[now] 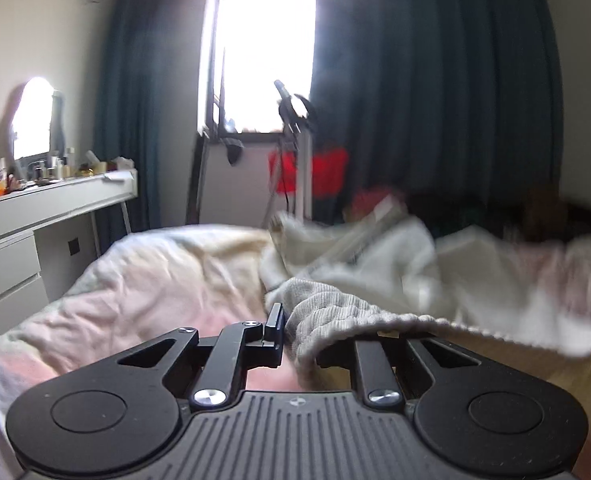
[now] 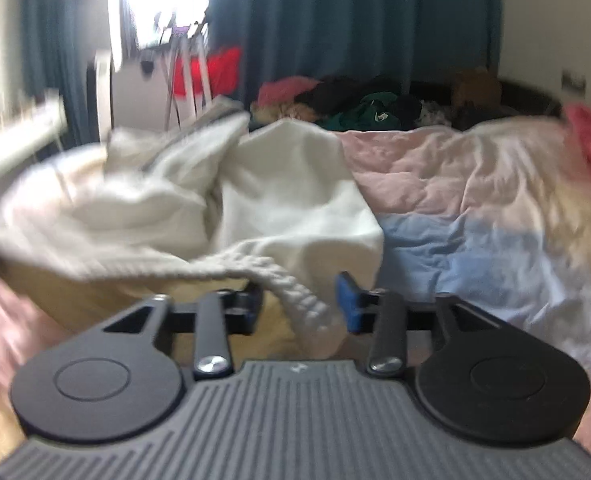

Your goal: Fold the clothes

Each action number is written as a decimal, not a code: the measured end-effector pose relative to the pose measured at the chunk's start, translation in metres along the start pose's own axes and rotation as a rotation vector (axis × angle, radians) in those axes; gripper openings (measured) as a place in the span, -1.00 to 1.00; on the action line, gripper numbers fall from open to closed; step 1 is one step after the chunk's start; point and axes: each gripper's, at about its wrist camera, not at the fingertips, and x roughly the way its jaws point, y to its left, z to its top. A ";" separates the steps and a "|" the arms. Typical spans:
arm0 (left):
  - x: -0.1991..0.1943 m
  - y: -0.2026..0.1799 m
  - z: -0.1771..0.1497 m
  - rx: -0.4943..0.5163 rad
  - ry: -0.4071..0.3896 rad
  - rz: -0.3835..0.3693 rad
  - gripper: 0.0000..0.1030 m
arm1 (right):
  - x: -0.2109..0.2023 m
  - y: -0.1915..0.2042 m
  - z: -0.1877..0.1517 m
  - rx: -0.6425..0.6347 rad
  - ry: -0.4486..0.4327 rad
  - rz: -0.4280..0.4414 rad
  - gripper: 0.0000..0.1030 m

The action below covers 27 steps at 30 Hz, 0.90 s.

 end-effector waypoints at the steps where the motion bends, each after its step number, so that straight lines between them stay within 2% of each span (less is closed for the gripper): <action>1: -0.008 0.007 0.009 -0.019 -0.028 0.005 -0.78 | 0.001 0.007 -0.003 -0.046 0.009 -0.024 0.26; 2: -0.013 0.016 0.017 -0.036 -0.050 0.005 -0.78 | 0.002 0.015 -0.005 -0.092 0.017 -0.049 0.26; 3: -0.018 0.022 0.024 -0.036 -0.060 0.003 -0.78 | 0.004 0.021 -0.009 -0.130 0.027 -0.068 0.38; 6: -0.030 0.038 0.036 -0.006 -0.074 0.001 -0.78 | 0.001 0.031 -0.015 -0.181 0.036 -0.029 0.49; 8: -0.033 0.043 0.033 0.052 -0.040 -0.003 -0.77 | -0.003 0.037 -0.017 -0.209 0.050 -0.015 0.52; 11: -0.027 0.048 0.016 0.099 0.090 0.002 -0.73 | -0.013 0.039 -0.019 -0.211 0.070 -0.018 0.52; 14: -0.018 0.053 -0.003 0.130 0.231 0.024 -0.62 | -0.026 0.029 -0.022 -0.143 0.097 0.028 0.52; 16: -0.014 0.055 -0.015 0.127 0.318 0.047 -0.51 | -0.038 0.018 -0.025 -0.068 0.107 0.079 0.52; 19: -0.020 0.068 -0.023 0.048 0.414 -0.004 -0.41 | -0.053 0.004 -0.027 0.040 0.105 0.158 0.52; 20: -0.025 0.073 -0.026 0.024 0.438 -0.031 -0.35 | -0.057 -0.001 -0.027 0.080 0.101 0.191 0.52; 22: -0.039 0.077 -0.029 -0.002 0.463 -0.060 0.13 | -0.063 -0.013 -0.027 0.183 0.091 0.259 0.52; 24: -0.055 0.078 -0.032 -0.027 0.469 -0.090 0.36 | -0.070 -0.026 -0.029 0.307 0.069 0.300 0.52; 27: -0.075 0.083 -0.033 -0.103 0.458 -0.151 0.58 | -0.073 -0.045 -0.034 0.458 0.048 0.297 0.60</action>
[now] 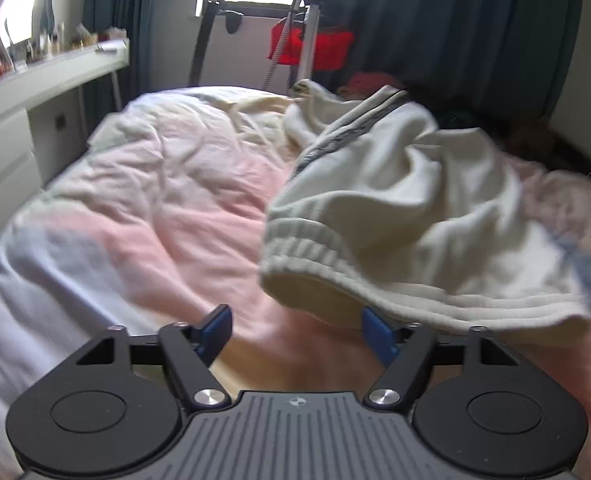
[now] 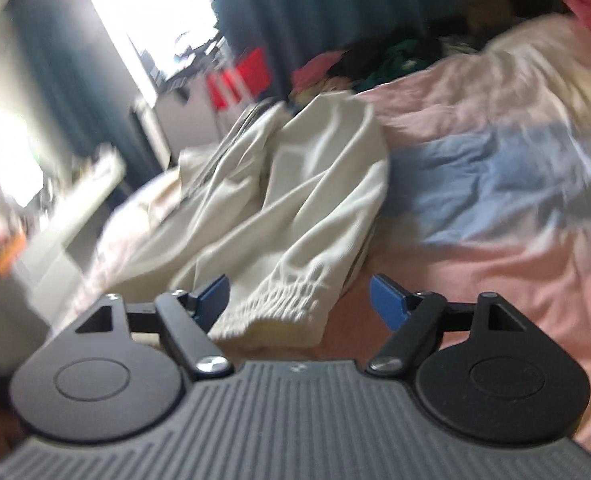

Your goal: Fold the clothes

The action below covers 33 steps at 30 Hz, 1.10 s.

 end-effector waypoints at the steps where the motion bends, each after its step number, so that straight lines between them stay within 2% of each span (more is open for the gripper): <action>1: -0.002 0.003 0.002 -0.030 -0.018 -0.030 0.67 | 0.002 -0.007 0.001 0.046 0.005 -0.005 0.60; 4: 0.002 0.011 0.013 -0.125 -0.071 -0.095 0.82 | 0.019 -0.033 0.000 0.243 0.058 0.026 0.62; 8: 0.034 0.025 0.024 -0.278 -0.090 -0.122 0.85 | 0.045 -0.054 -0.007 0.455 0.102 0.084 0.63; 11: 0.067 0.039 0.024 -0.395 -0.038 -0.147 0.81 | 0.062 -0.051 -0.006 0.464 0.087 0.065 0.64; 14: 0.087 0.039 0.022 -0.412 -0.008 -0.197 0.78 | 0.083 -0.047 -0.006 0.451 0.098 0.075 0.64; 18: 0.103 0.030 0.022 -0.368 -0.013 -0.179 0.50 | 0.107 -0.049 -0.013 0.440 0.140 0.085 0.62; 19: 0.107 0.031 0.021 -0.373 -0.011 -0.170 0.27 | 0.111 -0.050 -0.015 0.438 0.147 0.084 0.60; 22: 0.118 0.039 0.018 -0.421 -0.002 -0.182 -0.18 | 0.117 -0.055 -0.017 0.456 0.144 0.092 0.48; 23: 0.121 0.043 0.018 -0.451 0.000 -0.194 -0.25 | 0.118 -0.056 -0.018 0.459 0.145 0.100 0.33; 25: 0.124 0.049 0.020 -0.499 0.001 -0.205 -0.56 | 0.124 -0.050 -0.021 0.427 0.179 0.112 0.04; 26: 0.123 0.050 0.022 -0.515 -0.002 -0.204 -0.62 | 0.127 -0.047 -0.023 0.408 0.198 0.118 -0.32; 27: 0.122 0.051 0.024 -0.530 -0.005 -0.202 -0.65 | 0.128 -0.044 -0.024 0.402 0.209 0.126 -0.48; 30: 0.108 0.049 0.043 -0.506 -0.034 -0.160 -0.70 | 0.119 -0.035 -0.030 0.447 0.215 0.173 -0.56; 33: 0.093 0.058 0.076 -0.503 -0.068 -0.108 -0.72 | 0.105 -0.020 -0.037 0.504 0.208 0.233 -0.59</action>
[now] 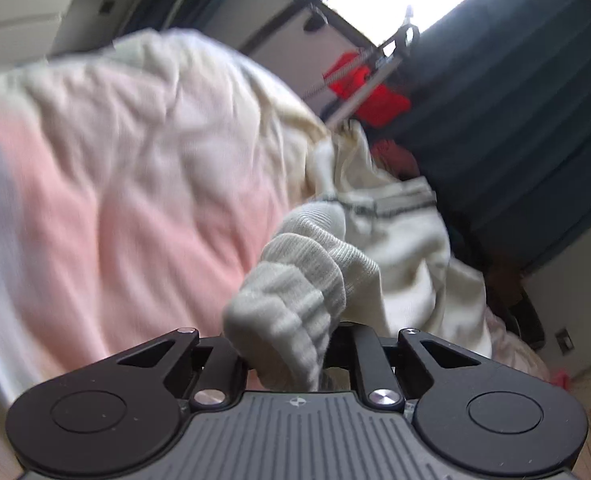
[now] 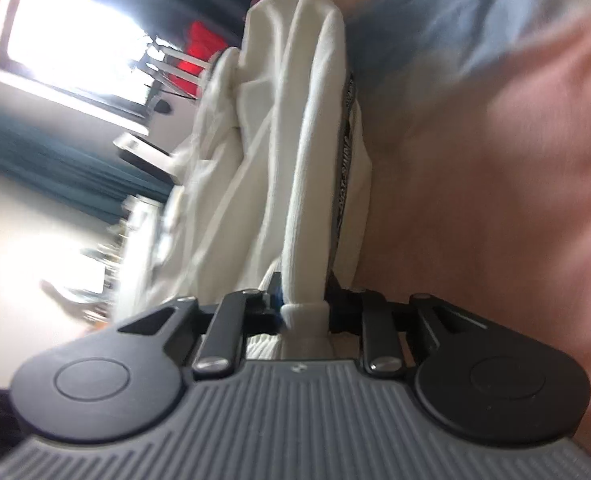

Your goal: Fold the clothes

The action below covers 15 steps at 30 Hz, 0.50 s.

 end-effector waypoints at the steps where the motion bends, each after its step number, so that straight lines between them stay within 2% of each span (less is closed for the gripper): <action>1: -0.004 -0.003 0.016 0.015 -0.018 0.022 -0.73 | 0.000 0.008 -0.010 0.002 0.000 0.026 -0.59; 3: -0.010 -0.009 0.050 0.057 -0.057 0.071 -0.74 | 0.006 0.029 -0.033 0.007 0.003 0.077 -0.60; 6: -0.014 -0.017 0.107 0.188 -0.107 0.188 -0.74 | 0.030 0.064 -0.070 0.029 0.041 0.142 -0.60; 10: -0.009 -0.016 0.182 0.290 -0.153 0.305 -0.74 | 0.094 0.114 -0.118 0.033 0.119 0.236 -0.59; 15: 0.023 0.003 0.252 0.355 -0.167 0.428 -0.74 | 0.178 0.161 -0.145 0.017 0.237 0.288 -0.59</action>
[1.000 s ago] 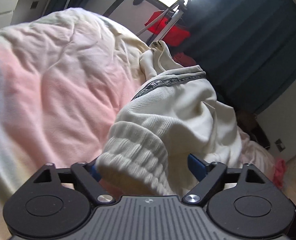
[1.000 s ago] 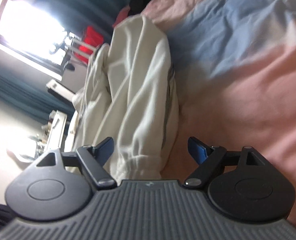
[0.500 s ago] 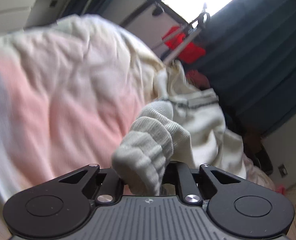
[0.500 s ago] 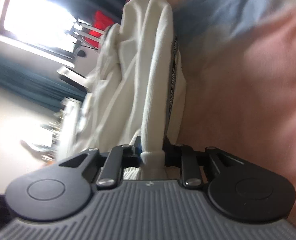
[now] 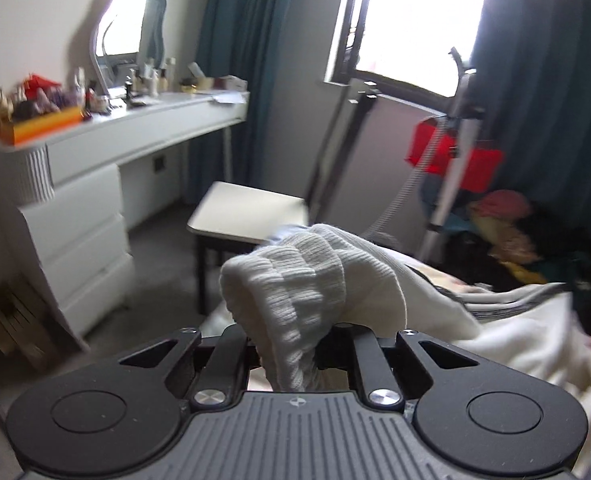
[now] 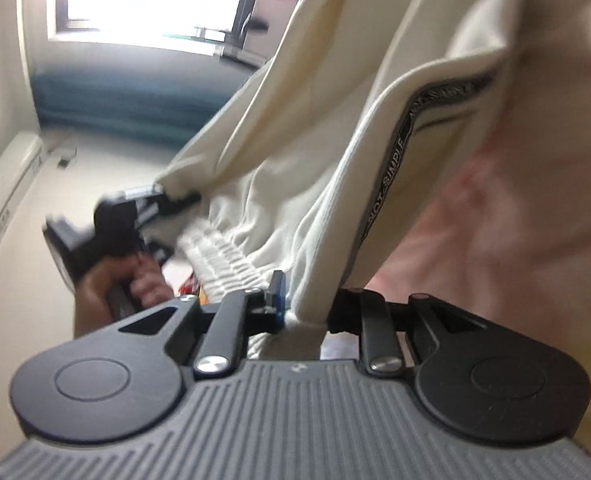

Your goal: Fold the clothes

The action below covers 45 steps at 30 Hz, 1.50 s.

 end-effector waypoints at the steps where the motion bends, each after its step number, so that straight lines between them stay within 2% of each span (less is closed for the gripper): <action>1: 0.015 0.004 0.006 0.011 -0.001 0.019 -0.74 | 0.017 0.003 0.002 -0.006 0.022 0.001 -0.59; 4: 0.064 0.011 0.013 0.036 0.012 0.028 -0.73 | 0.065 0.007 0.010 -0.027 0.084 -0.015 -0.59; 6: 0.096 0.011 0.004 0.065 0.046 0.040 -0.72 | 0.089 0.004 0.015 -0.049 0.120 -0.046 -0.59; 8: 0.121 0.010 -0.006 0.087 0.085 0.056 -0.69 | 0.104 -0.001 0.020 -0.074 0.164 -0.085 -0.58; 11: 0.141 0.021 -0.023 0.057 0.123 0.053 -0.56 | 0.112 -0.005 0.027 -0.104 0.215 -0.098 -0.57; 13: 0.141 0.029 -0.030 0.047 0.133 0.060 -0.30 | 0.109 -0.003 0.030 -0.110 0.238 -0.097 -0.52; 14: 0.138 0.032 -0.032 0.046 0.135 0.066 -0.24 | 0.108 -0.002 0.031 -0.112 0.249 -0.096 -0.48; 16: 0.123 0.036 -0.036 0.039 0.123 0.090 0.32 | 0.109 0.005 0.041 -0.115 0.286 -0.100 -0.37; 17: 0.111 0.037 -0.038 0.031 0.107 0.098 0.46 | 0.108 0.007 0.044 -0.126 0.308 -0.106 -0.12; 18: 0.098 0.038 -0.043 0.024 0.080 0.094 0.68 | 0.105 0.010 0.046 -0.139 0.332 -0.114 0.32; 19: 0.084 0.039 -0.048 0.016 0.050 0.084 0.74 | 0.097 0.013 0.047 -0.156 0.338 -0.124 0.54; 20: 0.069 0.037 -0.054 0.017 0.035 0.070 0.74 | 0.086 0.017 0.047 -0.173 0.337 -0.134 0.74; 21: 0.054 0.033 -0.061 0.028 0.029 0.058 0.74 | 0.074 0.022 0.047 -0.205 0.328 -0.148 0.72; 26: -0.036 0.002 -0.097 0.090 -0.054 -0.027 0.74 | 0.001 0.051 0.047 -0.420 0.209 -0.226 0.71; 30: -0.109 -0.031 -0.125 0.093 -0.109 -0.131 0.77 | -0.077 0.077 0.046 -0.714 0.060 -0.333 0.71; 33: -0.157 -0.059 -0.149 0.119 -0.151 -0.193 0.81 | -0.137 0.077 0.046 -0.852 -0.042 -0.392 0.71; 36: -0.194 -0.088 -0.178 0.160 -0.190 -0.235 0.85 | -0.176 0.068 0.058 -0.881 -0.139 -0.420 0.71; 40: -0.213 -0.125 -0.210 0.206 -0.175 -0.255 0.86 | -0.219 0.052 0.070 -0.878 -0.265 -0.432 0.71; 45: -0.202 -0.178 -0.225 0.302 -0.157 -0.189 0.86 | -0.266 0.042 0.082 -0.868 -0.387 -0.385 0.71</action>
